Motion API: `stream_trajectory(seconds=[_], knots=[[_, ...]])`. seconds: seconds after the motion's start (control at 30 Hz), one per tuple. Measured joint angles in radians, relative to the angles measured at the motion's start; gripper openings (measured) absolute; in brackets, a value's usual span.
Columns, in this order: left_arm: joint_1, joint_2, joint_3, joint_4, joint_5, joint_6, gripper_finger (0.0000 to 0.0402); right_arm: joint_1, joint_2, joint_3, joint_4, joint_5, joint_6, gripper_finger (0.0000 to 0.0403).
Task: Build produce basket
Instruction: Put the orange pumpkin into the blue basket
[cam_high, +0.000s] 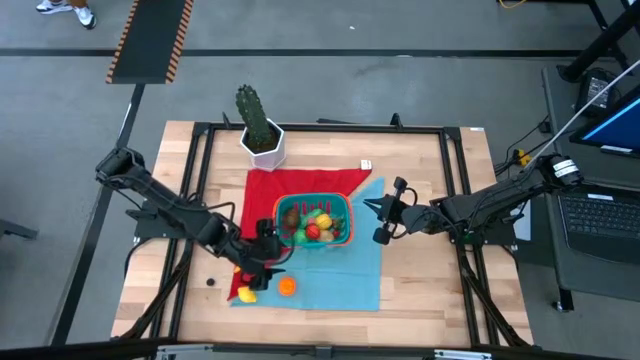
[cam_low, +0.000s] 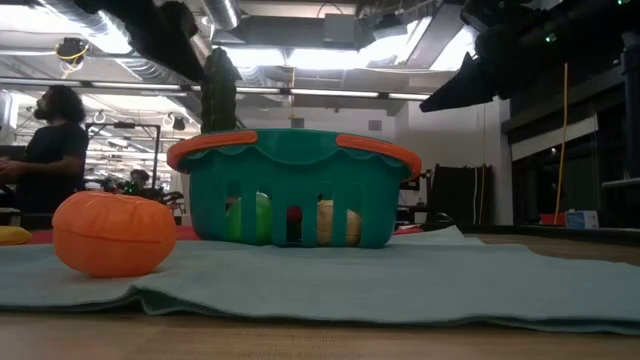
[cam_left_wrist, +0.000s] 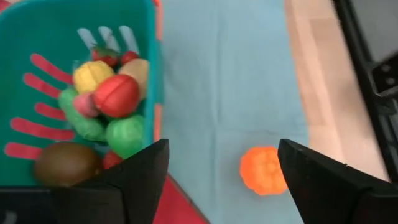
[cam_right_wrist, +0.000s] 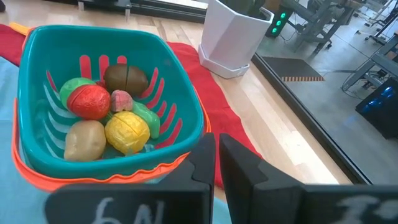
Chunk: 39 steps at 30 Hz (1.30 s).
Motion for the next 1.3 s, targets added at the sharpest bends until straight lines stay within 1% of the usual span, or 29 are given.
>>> stream_trajectory(seconds=[0.2,0.43,0.5,0.73,0.9,1.0,1.13,1.3], knots=[[-0.029,0.000,0.000,0.006,-0.002,-0.005,0.0289,0.000,0.000,0.000,0.001,0.000,0.002,0.0026],[-0.036,0.029,0.000,0.064,-0.004,-0.064,0.0287,0.000,0.000,0.000,0.025,0.000,0.003,0.0026],[-0.036,0.053,0.000,0.074,-0.003,-0.094,0.0287,0.000,0.000,0.000,0.026,0.000,0.004,0.0026],[-0.044,0.118,0.000,0.107,0.073,-0.240,0.0286,0.000,0.000,0.000,0.025,0.000,0.004,0.0026],[-0.071,0.152,0.000,0.145,0.074,-0.315,0.0286,0.001,0.000,0.000,0.025,-0.001,0.003,0.0026],[-0.085,0.181,0.027,0.159,0.072,-0.328,0.0286,0.000,0.000,0.000,0.024,-0.028,0.002,0.0026],[-0.099,0.248,0.138,0.069,0.058,-0.299,0.0286,0.001,0.000,0.000,0.024,-0.053,0.003,0.0026],[-0.098,0.351,0.310,-0.201,0.056,-0.289,0.0286,0.001,0.000,0.000,0.024,-0.053,0.004,0.0026]])
